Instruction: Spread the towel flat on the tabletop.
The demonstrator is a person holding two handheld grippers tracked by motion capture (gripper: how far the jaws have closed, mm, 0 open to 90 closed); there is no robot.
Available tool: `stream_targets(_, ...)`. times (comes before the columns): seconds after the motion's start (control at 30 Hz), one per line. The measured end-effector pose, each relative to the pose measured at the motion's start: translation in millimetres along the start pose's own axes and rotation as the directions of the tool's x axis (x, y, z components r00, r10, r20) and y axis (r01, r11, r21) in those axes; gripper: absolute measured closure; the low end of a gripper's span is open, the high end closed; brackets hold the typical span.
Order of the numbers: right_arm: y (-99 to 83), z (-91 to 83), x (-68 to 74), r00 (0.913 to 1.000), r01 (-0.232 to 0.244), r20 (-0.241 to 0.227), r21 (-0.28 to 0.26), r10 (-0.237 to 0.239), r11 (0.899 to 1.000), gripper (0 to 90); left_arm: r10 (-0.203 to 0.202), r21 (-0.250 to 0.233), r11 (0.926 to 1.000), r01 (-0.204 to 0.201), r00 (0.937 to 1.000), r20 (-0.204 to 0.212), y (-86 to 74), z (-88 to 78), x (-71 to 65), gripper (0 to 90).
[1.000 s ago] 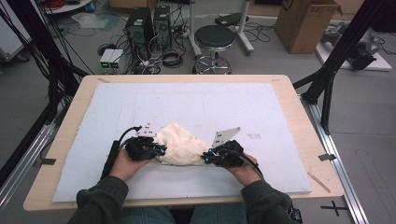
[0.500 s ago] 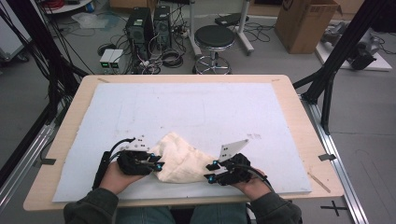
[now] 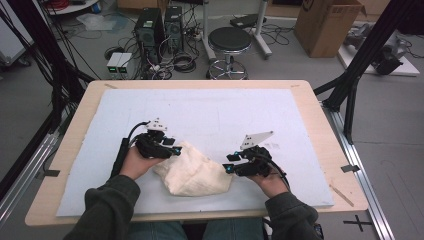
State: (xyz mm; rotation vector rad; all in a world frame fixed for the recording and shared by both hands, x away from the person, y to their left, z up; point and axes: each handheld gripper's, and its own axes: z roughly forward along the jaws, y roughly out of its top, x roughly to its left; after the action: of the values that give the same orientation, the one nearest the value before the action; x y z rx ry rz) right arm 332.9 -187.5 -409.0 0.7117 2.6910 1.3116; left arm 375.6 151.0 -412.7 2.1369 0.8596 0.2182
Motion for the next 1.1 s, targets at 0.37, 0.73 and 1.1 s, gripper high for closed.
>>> stream_targets(0.37,-7.6,10.0,2.8,0.9921,-0.007,-0.124,0.062,0.015,0.998,54.1,0.021,0.069,0.9975,-0.014,0.9953,-0.094,-5.0,24.4,5.8,82.5)
stream_targets(0.73,11.2,-8.9,1.4,0.9975,0.065,0.025,0.026,-0.066,0.998,80.0,-0.009,-0.005,1.0,0.008,0.9933,-0.115,-0.5,-9.3,4.7,87.4)
stream_targets(1.1,-1.9,-20.1,16.9,0.995,0.099,0.002,0.103,-0.1,0.99,79.4,-0.04,-0.023,0.9991,0.037,0.9886,-0.145,-19.8,-39.3,5.7,87.4)
